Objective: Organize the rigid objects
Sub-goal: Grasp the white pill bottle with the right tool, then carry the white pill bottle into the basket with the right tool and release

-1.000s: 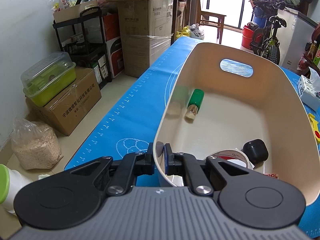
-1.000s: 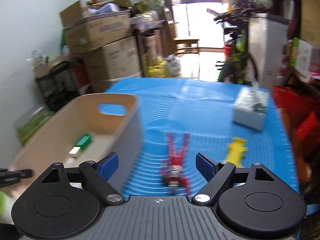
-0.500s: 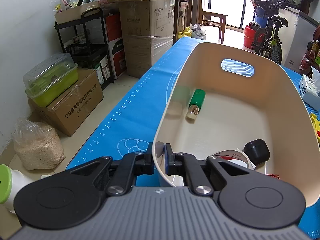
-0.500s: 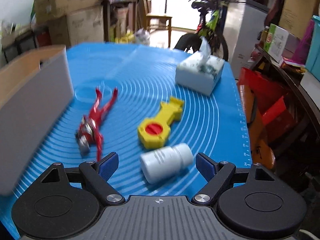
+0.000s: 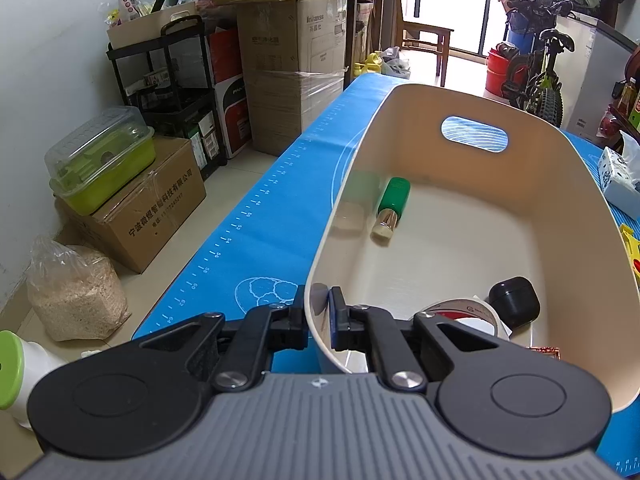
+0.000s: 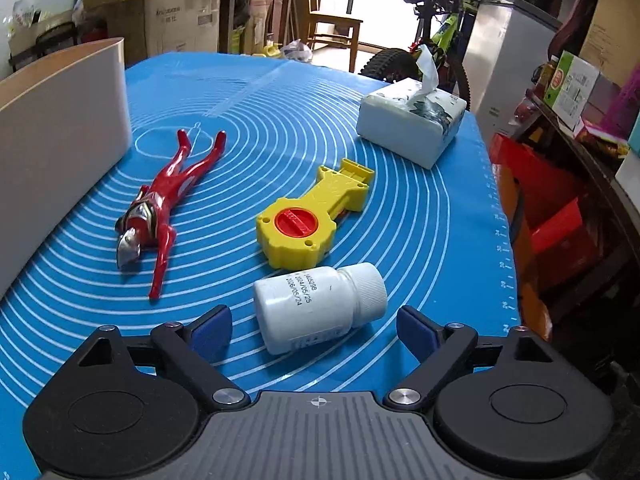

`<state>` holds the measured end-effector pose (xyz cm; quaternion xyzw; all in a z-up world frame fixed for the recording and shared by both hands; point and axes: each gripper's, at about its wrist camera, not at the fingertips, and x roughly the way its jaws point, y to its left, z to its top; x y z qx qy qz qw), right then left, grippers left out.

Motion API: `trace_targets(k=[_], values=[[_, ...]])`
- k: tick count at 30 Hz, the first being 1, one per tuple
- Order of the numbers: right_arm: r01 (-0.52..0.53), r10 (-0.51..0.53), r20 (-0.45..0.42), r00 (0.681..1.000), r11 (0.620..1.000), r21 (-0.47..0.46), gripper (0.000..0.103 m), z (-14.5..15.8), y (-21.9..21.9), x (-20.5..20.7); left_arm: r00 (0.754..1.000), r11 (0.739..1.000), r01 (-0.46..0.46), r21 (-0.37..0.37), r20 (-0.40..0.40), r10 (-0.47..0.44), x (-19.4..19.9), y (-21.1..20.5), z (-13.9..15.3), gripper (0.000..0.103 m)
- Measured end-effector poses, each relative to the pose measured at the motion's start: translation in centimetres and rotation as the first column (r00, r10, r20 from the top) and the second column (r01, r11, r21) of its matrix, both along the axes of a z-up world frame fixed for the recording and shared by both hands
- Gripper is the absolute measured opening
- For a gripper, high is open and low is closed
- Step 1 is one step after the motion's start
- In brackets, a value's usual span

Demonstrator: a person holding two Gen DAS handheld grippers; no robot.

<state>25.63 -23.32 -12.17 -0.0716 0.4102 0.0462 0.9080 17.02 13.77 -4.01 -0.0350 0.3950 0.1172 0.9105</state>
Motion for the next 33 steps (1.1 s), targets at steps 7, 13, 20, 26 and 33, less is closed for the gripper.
trace_targets(k=[7,13,20,26,33], values=[[-0.042,0.042,0.044,0.998,0.999,-0.007,0.068,0.1,0.6,-0.2,1.0,1.0,-0.001,-0.001,0.0,0.001,0.0,0.0,0.0,0.012],[-0.063,0.066,0.058,0.996,0.997,-0.048,0.066,0.4,1.3,-0.4,1.0,1.0,0.001,-0.001,0.0,-0.001,0.0,-0.1,0.0,0.012],[-0.068,0.073,0.069,0.995,0.995,-0.076,0.066,0.7,1.7,-0.5,1.0,1.0,-0.001,-0.003,0.0,0.001,0.0,-0.1,0.0,0.012],[-0.052,0.06,0.126,0.99,0.997,-0.065,0.066,2.3,2.0,-0.8,1.0,1.0,0.0,-0.005,0.0,0.0,0.0,-0.3,0.0,0.012],[-0.018,0.031,0.197,0.98,0.998,-0.066,0.066,5.5,3.5,-1.3,1.0,1.0,0.0,-0.007,0.002,0.0,0.0,-0.5,0.0,0.012]])
